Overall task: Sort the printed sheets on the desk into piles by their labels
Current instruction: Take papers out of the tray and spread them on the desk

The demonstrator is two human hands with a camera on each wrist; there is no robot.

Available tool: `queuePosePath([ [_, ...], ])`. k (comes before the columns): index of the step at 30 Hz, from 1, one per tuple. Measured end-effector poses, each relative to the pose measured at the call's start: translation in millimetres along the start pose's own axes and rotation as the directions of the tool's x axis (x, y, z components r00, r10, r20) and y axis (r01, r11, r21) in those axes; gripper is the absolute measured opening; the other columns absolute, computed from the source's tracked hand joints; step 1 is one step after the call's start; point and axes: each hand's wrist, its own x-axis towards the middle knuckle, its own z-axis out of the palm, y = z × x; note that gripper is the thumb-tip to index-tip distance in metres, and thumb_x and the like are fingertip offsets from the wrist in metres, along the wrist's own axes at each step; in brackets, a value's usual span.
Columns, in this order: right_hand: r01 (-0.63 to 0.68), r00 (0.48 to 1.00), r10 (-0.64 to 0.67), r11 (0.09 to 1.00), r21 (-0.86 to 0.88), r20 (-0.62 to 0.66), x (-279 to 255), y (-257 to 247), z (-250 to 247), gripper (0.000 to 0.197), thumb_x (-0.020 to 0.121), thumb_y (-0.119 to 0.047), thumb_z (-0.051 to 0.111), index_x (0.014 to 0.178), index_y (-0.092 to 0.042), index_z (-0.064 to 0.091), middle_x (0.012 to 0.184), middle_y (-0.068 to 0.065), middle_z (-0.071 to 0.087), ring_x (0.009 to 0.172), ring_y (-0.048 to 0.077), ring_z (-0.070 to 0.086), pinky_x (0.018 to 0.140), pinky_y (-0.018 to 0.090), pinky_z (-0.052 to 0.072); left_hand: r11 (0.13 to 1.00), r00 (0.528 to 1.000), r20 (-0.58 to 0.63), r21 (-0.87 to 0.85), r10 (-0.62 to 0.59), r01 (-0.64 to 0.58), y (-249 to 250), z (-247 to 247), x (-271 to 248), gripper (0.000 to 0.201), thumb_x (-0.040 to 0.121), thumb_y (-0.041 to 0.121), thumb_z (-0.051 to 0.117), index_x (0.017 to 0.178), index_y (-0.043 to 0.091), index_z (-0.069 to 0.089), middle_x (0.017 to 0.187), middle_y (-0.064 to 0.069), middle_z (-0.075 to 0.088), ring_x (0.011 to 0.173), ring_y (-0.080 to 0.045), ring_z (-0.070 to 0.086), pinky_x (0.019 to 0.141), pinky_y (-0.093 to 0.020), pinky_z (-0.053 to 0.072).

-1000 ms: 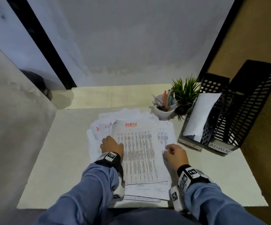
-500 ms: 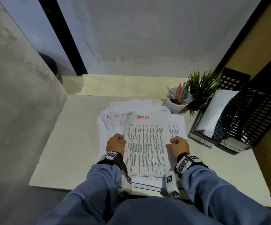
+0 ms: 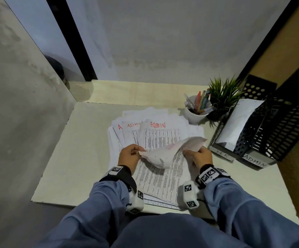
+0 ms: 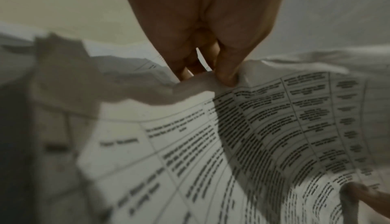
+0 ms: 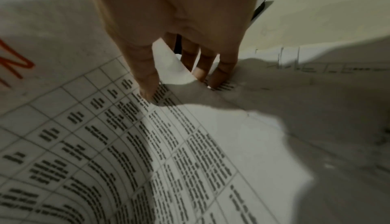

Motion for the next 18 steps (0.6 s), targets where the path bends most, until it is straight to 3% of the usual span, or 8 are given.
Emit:
queuePosePath([
  [2, -0.029, 1.0, 0.029, 0.999, 0.041, 0.004, 3, 1, -2, 0.017, 0.068, 0.008, 0.073, 0.084, 0.003, 0.068, 0.078, 0.023, 0.068, 0.075, 0.037, 0.067, 0.067, 0.041, 0.059, 1.0, 1.0, -0.005, -0.012, -0.027, 0.027, 5, -1, -2, 0.022, 0.068, -0.004, 0.07, 0.07, 0.018, 0.066, 0.057, 0.002, 0.059, 0.064, -0.026, 0.056, 0.076, -0.045, 0.053],
  [5, -0.025, 0.999, 0.025, 1.0, 0.002, 0.037, 7, 6, -2, 0.009, 0.064, 0.002, 0.073, 0.071, -0.003, 0.071, 0.086, 0.029, 0.069, 0.085, 0.046, 0.067, 0.076, 0.064, 0.051, 0.999, 0.999, 0.008, 0.01, -0.046, 0.046, 6, -1, -2, 0.02, 0.065, 0.009, 0.081, 0.076, 0.017, 0.066, 0.07, -0.004, 0.068, 0.068, -0.027, 0.063, 0.074, -0.041, 0.054],
  [8, 0.008, 1.0, -0.008, 0.998, -0.069, 0.007, 9, 5, -2, 0.016, 0.074, 0.001, 0.068, 0.071, -0.014, 0.07, 0.088, 0.022, 0.071, 0.086, 0.038, 0.068, 0.082, 0.057, 0.053, 0.999, 0.999, 0.003, 0.025, -0.041, 0.041, 6, -1, -1, 0.024, 0.063, 0.022, 0.083, 0.065, 0.005, 0.066, 0.061, -0.006, 0.056, 0.059, -0.019, 0.048, 0.062, -0.034, 0.043],
  [10, 0.026, 1.0, -0.025, 0.999, -0.046, 0.014, 12, 6, -2, 0.017, 0.076, 0.0, 0.066, 0.071, -0.016, 0.07, 0.088, 0.018, 0.072, 0.086, 0.036, 0.069, 0.083, 0.056, 0.053, 0.999, 0.999, -0.006, -0.015, -0.04, 0.04, 7, -1, -2, 0.043, 0.07, 0.026, 0.08, 0.048, 0.011, 0.046, 0.052, 0.001, 0.032, 0.054, -0.016, 0.027, 0.056, -0.029, 0.025],
  [12, 0.026, 0.999, -0.026, 0.999, -0.024, 0.02, 17, 10, -4, 0.014, 0.076, -0.002, 0.065, 0.068, -0.012, 0.07, 0.085, 0.018, 0.072, 0.083, 0.035, 0.069, 0.083, 0.056, 0.053, 1.0, 1.0, -0.011, -0.019, -0.009, 0.009, 10, 0, -3, 0.054, 0.083, 0.024, 0.07, 0.048, 0.022, 0.029, 0.05, 0.007, 0.02, 0.053, -0.015, 0.018, 0.056, -0.026, 0.016],
  [14, 0.026, 1.0, -0.026, 0.999, -0.025, -0.004, 18, 12, -4, 0.016, 0.075, -0.006, 0.065, 0.061, -0.01, 0.069, 0.079, 0.016, 0.07, 0.08, 0.033, 0.067, 0.082, 0.05, 0.054, 1.0, 0.999, -0.039, -0.005, -0.005, 0.005, 10, -2, -2, 0.048, 0.091, 0.023, 0.059, 0.053, 0.02, 0.03, 0.053, 0.004, 0.024, 0.056, -0.015, 0.023, 0.059, -0.026, 0.021],
  [16, 0.035, 0.997, -0.033, 0.999, 0.034, -0.064, 11, 6, -7, 0.021, 0.076, -0.002, 0.063, 0.059, -0.011, 0.069, 0.071, 0.012, 0.064, 0.077, 0.028, 0.061, 0.073, 0.034, 0.053, 0.999, 0.996, -0.08, -0.025, -0.038, 0.036, 8, -6, 2, 0.038, 0.093, 0.021, 0.055, 0.059, 0.016, 0.038, 0.06, -0.002, 0.032, 0.064, -0.017, 0.031, 0.067, -0.028, 0.028],
  [18, 0.011, 0.996, -0.006, 0.998, 0.064, -0.09, 5, -2, -16, 0.015, 0.081, 0.008, 0.06, 0.08, -0.002, 0.07, 0.064, 0.005, 0.062, 0.072, 0.025, 0.057, 0.058, 0.017, 0.051, 0.995, 0.986, -0.138, -0.045, -0.098, 0.093, 6, -13, 8, 0.026, 0.092, 0.016, 0.055, 0.067, 0.012, 0.051, 0.067, -0.005, 0.043, 0.069, -0.017, 0.038, 0.072, -0.029, 0.033],
])
